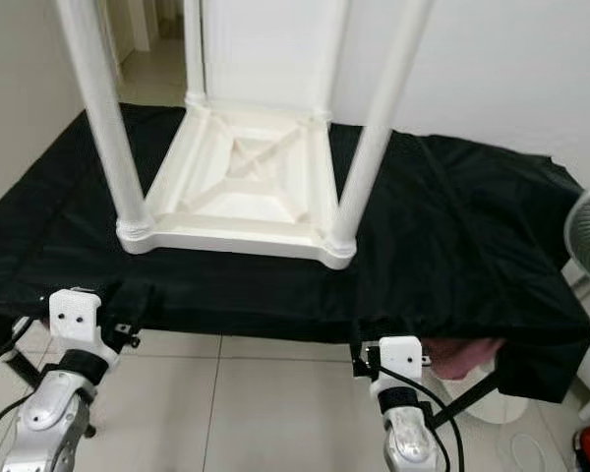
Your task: Building children table
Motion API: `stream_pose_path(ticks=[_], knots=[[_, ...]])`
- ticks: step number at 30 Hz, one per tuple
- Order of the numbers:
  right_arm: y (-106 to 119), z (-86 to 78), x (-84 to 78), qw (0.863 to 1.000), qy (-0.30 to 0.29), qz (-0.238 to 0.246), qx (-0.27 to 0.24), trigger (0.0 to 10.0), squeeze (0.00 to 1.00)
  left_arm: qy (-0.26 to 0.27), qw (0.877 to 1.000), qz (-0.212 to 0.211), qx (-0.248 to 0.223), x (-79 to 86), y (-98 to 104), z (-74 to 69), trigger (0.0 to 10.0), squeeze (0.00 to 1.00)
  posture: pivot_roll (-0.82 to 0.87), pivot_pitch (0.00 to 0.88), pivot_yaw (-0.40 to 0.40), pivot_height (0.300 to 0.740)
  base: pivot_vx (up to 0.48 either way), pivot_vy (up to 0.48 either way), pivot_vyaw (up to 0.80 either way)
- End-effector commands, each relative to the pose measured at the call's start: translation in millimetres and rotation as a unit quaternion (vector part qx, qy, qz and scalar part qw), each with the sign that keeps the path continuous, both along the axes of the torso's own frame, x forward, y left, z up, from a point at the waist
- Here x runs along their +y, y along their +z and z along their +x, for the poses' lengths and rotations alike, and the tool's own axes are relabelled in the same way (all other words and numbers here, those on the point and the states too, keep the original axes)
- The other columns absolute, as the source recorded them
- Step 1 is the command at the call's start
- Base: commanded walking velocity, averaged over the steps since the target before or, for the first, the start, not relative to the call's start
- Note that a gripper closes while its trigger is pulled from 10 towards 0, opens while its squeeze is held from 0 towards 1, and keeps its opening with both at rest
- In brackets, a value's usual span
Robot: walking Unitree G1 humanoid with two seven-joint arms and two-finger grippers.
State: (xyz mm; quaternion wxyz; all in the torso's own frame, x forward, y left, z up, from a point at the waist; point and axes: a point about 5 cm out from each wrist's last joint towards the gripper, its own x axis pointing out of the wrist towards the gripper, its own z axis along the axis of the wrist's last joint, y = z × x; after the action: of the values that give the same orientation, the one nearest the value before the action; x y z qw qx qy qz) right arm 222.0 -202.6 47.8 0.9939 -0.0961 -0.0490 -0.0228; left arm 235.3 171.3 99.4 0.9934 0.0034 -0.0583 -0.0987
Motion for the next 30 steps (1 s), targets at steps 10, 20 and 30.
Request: stream_pose_path(ticks=[10,20,30], knots=[[3,4.8,-1.4,1.0,-0.001,-0.003,-0.007,10.0,0.0,-0.003,1.0,0.008,-0.002,-0.7,1,1.9,10.0,0.0,0.01,0.0,-0.038,0.74,0.0,0.0,0.0],[11,10.8,-0.6,1.0,0.005,-0.004,-0.02,10.0,0.0,0.003,1.0,0.005,-0.001,1.6,3,3.5,10.0,0.0,0.01,0.004,-0.041,0.74,0.0,0.0,0.0],[11,11.9,0.4,1.0,0.009,-0.004,-0.022,10.0,0.0,-0.001,1.0,0.003,-0.003,1.9,3,3.6,10.0,0.0,0.01,0.008,-0.041,0.74,0.0,0.0,0.0]])
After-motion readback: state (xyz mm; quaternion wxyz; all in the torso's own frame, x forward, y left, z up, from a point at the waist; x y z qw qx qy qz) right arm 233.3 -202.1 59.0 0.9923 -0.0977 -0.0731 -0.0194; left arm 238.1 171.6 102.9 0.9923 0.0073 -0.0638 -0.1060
